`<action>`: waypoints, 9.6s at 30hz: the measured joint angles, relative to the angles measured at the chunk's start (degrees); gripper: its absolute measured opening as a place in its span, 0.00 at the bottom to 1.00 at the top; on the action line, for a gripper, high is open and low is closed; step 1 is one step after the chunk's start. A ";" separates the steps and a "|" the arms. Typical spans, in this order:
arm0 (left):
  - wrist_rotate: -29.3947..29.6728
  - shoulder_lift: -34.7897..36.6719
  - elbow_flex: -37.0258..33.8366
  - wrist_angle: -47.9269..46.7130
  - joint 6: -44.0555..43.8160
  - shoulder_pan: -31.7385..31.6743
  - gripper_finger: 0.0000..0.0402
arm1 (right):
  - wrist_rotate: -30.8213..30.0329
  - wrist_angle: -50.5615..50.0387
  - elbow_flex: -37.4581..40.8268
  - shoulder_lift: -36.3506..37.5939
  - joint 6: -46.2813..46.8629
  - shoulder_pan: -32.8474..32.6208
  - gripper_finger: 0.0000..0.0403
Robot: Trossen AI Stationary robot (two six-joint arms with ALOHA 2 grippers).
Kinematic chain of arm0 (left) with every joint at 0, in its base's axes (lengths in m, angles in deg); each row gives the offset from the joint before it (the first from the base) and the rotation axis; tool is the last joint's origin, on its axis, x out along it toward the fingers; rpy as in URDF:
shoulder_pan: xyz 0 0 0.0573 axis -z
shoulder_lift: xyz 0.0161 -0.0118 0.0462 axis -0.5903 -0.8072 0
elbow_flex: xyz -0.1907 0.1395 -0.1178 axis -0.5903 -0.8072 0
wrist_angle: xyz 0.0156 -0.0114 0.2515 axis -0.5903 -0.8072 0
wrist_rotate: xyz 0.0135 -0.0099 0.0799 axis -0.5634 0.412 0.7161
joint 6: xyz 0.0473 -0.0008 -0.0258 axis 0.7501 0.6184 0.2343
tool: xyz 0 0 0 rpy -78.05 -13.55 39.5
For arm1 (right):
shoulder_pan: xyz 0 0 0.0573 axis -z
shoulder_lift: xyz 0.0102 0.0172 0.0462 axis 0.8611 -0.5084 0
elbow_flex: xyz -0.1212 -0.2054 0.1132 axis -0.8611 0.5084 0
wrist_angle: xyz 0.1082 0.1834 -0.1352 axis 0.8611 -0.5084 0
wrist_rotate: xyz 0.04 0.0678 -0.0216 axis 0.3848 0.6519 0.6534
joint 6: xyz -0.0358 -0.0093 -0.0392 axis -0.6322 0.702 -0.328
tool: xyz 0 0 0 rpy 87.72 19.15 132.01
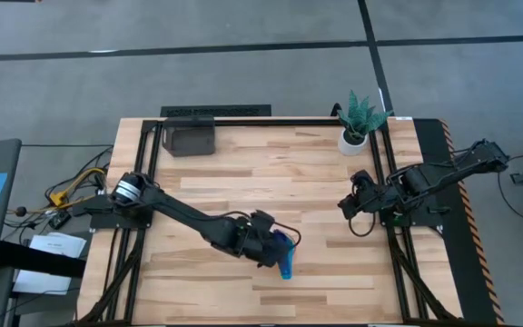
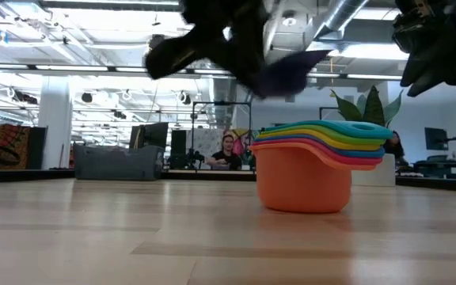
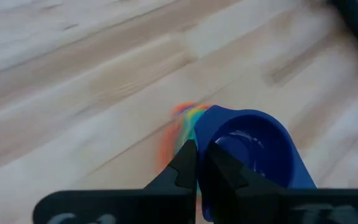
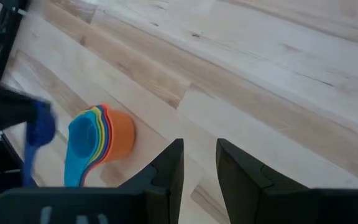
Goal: Nest measuring cups in basket
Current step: Stack the dark blue measuring cup on top of the light blue measuring cup, then adjust the nested measuring cups, then put the stacked measuring cups into the black bin
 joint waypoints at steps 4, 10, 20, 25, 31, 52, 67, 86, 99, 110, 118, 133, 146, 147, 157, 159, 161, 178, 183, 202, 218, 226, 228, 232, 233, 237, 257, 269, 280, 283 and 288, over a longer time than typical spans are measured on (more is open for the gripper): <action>-1.28 -2.30 0.00 3.19 -0.10 0.01 0.00 | 0.07 0.28 0.00 -0.02 -0.02 -0.04 0.30; -3.08 -3.42 0.02 3.38 -0.08 0.01 0.00 | 0.10 0.25 0.00 -0.08 0.00 -1.53 0.30; -2.96 -3.44 0.04 2.87 4.53 -0.92 0.07 | 0.08 0.21 -0.01 -0.08 0.04 -2.23 0.30; -3.33 -3.44 0.04 2.99 5.63 -1.49 0.08 | 0.08 0.24 -0.02 -0.08 0.04 -2.23 0.30; -3.31 -3.44 0.04 2.89 6.67 -1.50 0.08 | 0.08 0.24 0.00 -0.08 0.09 -2.23 0.30; 3.32 1.96 0.31 2.79 0.82 -0.07 0.08 | 1.03 11.57 0.00 -0.11 -15.85 -2.23 0.30; 4.73 1.96 0.33 -5.87 -6.76 6.79 0.43 | 3.14 29.13 -0.02 -12.32 -14.76 -5.40 0.59; -1.79 3.05 -4.89 -9.47 -2.88 12.30 0.53 | -0.12 40.56 -2.57 -27.82 6.32 -12.23 0.61; -3.62 3.01 -16.12 16.41 0.82 12.65 0.53 | -0.14 40.80 -10.65 -40.64 7.94 -16.52 0.61; -2.35 3.01 -24.17 31.96 7.99 11.59 0.53 | 0.14 50.92 -10.88 -50.14 10.05 -17.89 0.66; -3.53 3.01 -25.33 35.02 10.09 10.88 0.53 | 0.10 56.41 -10.84 -54.20 10.01 -16.24 0.67; -3.56 3.01 -25.33 37.57 15.21 9.72 0.53 | 0.01 56.25 -10.84 -54.37 5.96 -15.40 0.67; -6.46 2.99 -25.31 43.66 22.44 6.65 0.53 | 3.47 56.45 -10.82 -54.37 7.86 -12.16 0.67; -6.82 2.99 -25.31 43.66 22.51 6.39 0.53 | 4.13 56.46 -10.82 -54.37 7.92 -11.92 0.67; -10.05 3.29 -25.31 43.19 14.78 5.80 0.53 | 6.43 54.34 -10.76 -52.30 9.17 -11.98 0.67; -10.00 3.68 -25.31 42.83 14.26 5.83 0.53 | 6.42 51.55 -10.81 -50.54 7.81 -12.54 0.67; -9.99 3.85 -25.20 42.87 13.33 5.90 0.53 | 6.42 48.53 -10.78 -48.37 6.59 -12.94 0.67; -9.96 3.86 -25.13 40.52 3.97 4.65 0.53 | 13.01 37.24 -10.83 -48.89 -4.32 -8.83 0.67; -13.31 3.86 -24.68 38.84 2.56 4.75 0.53 | 12.14 37.39 -10.80 -48.85 -4.59 -7.10 0.67; -11.62 4.85 -24.61 35.89 -3.97 4.82 0.53 | 12.13 43.19 -10.80 -48.61 -7.58 -3.06 0.67; -2.96 4.82 -7.61 6.86 -5.00 5.26 0.53 | 10.17 29.40 -10.82 -41.58 -5.62 -8.52 0.67; -0.07 1.94 -2.01 5.34 -5.39 5.89 0.53 | 5.56 16.55 -10.82 -34.88 -3.67 -13.35 0.67; -0.50 0.25 -0.06 4.34 -5.73 5.89 0.53 | 4.31 11.91 -10.82 -33.24 -2.56 -14.51 0.67; -1.80 -3.55 5.81 -1.60 -6.50 6.07 0.53 | 2.94 5.17 -10.86 -30.43 -2.16 -15.54 0.67; -2.13 -4.37 7.53 -3.13 -6.52 6.11 0.53 | 2.88 3.63 -10.68 -29.86 -2.05 -15.55 0.67; -2.56 -6.40 13.92 -13.03 -8.16 6.50 0.53 | 2.75 2.98 -9.39 -28.10 -1.99 -15.56 0.67; -4.78 -10.96 15.17 -15.36 -13.04 5.97 0.56 | 2.70 4.54 -7.72 -26.85 -2.60 -14.97 0.67; -6.56 -13.46 15.08 -13.10 -14.21 5.54 0.76 | 2.95 4.54 -7.73 -26.85 -3.27 -14.97 0.67; -6.99 -13.69 15.15 -11.51 -14.55 4.81 0.79 | 3.92 4.61 -7.74 -26.88 -4.59 -14.97 0.67; -7.00 -13.67 15.15 -11.52 -14.43 4.25 0.79 | 4.09 4.68 -7.73 -26.88 -5.23 -14.97 0.67; -7.02 -13.67 15.15 -11.70 -12.41 2.46 0.79 | 4.52 4.65 -7.74 -26.88 -5.82 -14.97 0.67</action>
